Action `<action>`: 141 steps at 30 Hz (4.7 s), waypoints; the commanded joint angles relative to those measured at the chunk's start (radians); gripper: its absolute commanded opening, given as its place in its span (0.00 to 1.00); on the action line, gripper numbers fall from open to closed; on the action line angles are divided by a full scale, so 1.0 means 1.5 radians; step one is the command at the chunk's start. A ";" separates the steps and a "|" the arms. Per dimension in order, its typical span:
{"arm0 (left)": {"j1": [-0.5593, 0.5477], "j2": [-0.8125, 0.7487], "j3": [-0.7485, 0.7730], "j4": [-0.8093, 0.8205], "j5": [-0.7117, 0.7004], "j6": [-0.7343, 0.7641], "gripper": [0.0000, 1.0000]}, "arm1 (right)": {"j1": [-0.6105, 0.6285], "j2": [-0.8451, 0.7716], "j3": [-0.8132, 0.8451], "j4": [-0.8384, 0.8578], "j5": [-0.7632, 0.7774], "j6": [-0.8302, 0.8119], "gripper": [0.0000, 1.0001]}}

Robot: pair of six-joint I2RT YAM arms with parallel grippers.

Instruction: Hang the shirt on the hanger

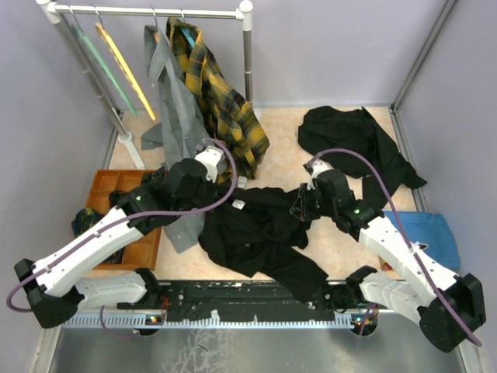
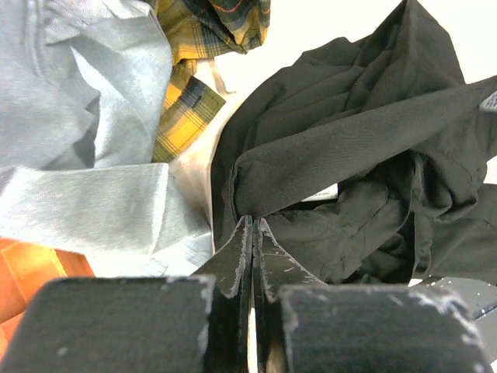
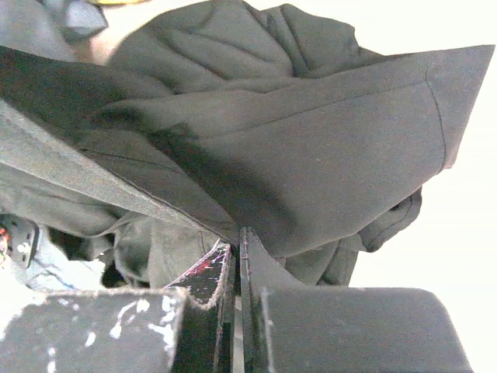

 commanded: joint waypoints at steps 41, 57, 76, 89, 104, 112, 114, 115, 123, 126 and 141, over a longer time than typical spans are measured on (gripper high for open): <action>0.056 -0.066 0.083 -0.068 0.117 0.088 0.00 | 0.242 0.007 0.053 0.208 0.132 -0.332 0.81; 0.055 -0.093 0.142 -0.094 0.152 0.096 0.00 | 0.163 0.039 0.027 0.254 -0.178 -0.313 0.38; 0.055 -0.143 0.119 -0.070 0.188 0.121 0.00 | 0.046 -0.025 0.032 0.445 -0.627 0.084 0.00; 0.058 -0.112 -0.074 0.041 0.187 0.115 0.00 | -0.016 0.184 -0.140 0.955 -0.589 0.506 0.09; 0.077 -0.089 -0.075 0.046 0.179 0.123 0.00 | -0.031 -0.039 0.062 0.072 -0.065 -0.076 0.74; 0.084 -0.087 -0.072 0.041 0.168 0.119 0.00 | 0.279 0.004 0.124 0.013 0.304 -0.103 0.74; 0.087 -0.087 -0.071 0.041 0.164 0.115 0.00 | 0.307 0.024 0.114 0.015 0.376 -0.074 0.75; 0.087 -0.086 -0.069 0.039 0.163 0.113 0.00 | 0.315 0.034 0.114 0.003 0.411 -0.051 0.75; 0.089 -0.078 -0.065 0.038 0.164 0.105 0.00 | 0.361 0.070 0.091 -0.004 0.474 0.109 0.72; 0.089 -0.077 -0.069 0.041 0.163 0.103 0.00 | 0.376 0.092 0.081 0.014 0.473 0.133 0.69; 0.098 -0.089 -0.010 -0.007 0.151 0.091 0.00 | 0.283 -0.020 0.139 -0.009 0.222 -0.045 0.00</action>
